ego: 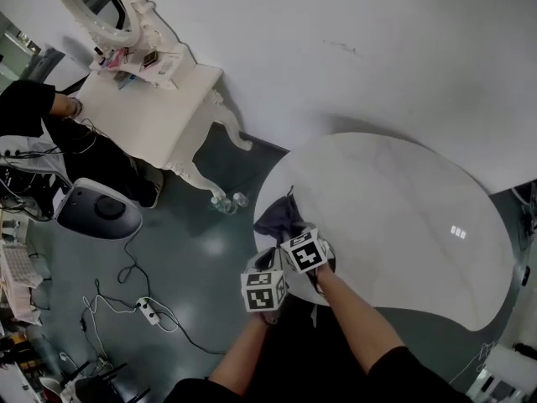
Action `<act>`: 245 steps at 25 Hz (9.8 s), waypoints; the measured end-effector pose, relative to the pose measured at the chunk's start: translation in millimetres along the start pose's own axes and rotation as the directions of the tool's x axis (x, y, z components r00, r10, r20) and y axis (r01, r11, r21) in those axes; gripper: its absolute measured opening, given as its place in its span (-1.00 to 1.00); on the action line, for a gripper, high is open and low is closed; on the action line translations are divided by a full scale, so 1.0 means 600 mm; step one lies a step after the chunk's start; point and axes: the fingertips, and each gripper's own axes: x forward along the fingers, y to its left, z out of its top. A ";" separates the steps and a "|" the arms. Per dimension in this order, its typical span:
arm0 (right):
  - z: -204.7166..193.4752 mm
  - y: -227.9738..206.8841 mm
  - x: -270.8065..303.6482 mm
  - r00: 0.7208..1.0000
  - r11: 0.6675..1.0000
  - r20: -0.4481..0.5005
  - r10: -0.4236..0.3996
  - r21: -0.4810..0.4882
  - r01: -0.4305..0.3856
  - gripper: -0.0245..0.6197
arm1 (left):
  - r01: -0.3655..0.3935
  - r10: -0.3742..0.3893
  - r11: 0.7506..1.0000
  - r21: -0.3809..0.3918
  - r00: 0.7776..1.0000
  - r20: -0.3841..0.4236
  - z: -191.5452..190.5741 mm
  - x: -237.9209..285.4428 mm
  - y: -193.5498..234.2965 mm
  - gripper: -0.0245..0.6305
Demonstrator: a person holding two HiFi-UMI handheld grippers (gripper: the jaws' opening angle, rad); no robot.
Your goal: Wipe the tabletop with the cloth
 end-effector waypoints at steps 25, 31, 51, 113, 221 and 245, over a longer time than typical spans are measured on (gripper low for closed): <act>-0.089 -0.142 -0.104 0.983 0.974 0.094 -0.155 0.182 0.136 -0.80 | 0.104 -0.097 0.984 0.142 0.993 -0.061 -0.022 0.057 -0.141 -0.91; -0.128 -0.177 -0.142 0.980 0.962 0.091 -0.179 0.224 0.155 -0.80 | 0.104 -0.089 0.977 0.184 0.992 -0.090 -0.037 0.067 -0.177 -0.91; -0.243 -0.287 -0.253 0.972 0.940 0.099 -0.214 0.292 0.177 -0.80 | 0.172 -0.133 0.912 0.374 0.983 -0.127 -0.034 0.117 -0.351 -0.91; -0.436 -0.421 -0.422 0.983 0.964 0.112 -0.148 0.240 0.118 -0.80 | 0.500 -0.009 0.206 0.841 0.861 -0.509 -0.126 0.240 -0.657 -0.73; -1.025 -0.871 -0.982 0.820 0.612 -0.065 -0.569 0.633 0.475 -0.80 | 0.636 -0.187 -0.285 0.717 0.697 -0.693 -0.388 0.316 -1.573 -0.70; -0.891 -0.972 -0.915 0.861 0.746 -0.042 -0.507 0.478 0.463 -0.80 | 0.610 -0.342 -0.072 0.789 0.728 -0.594 -0.240 0.400 -1.506 -0.70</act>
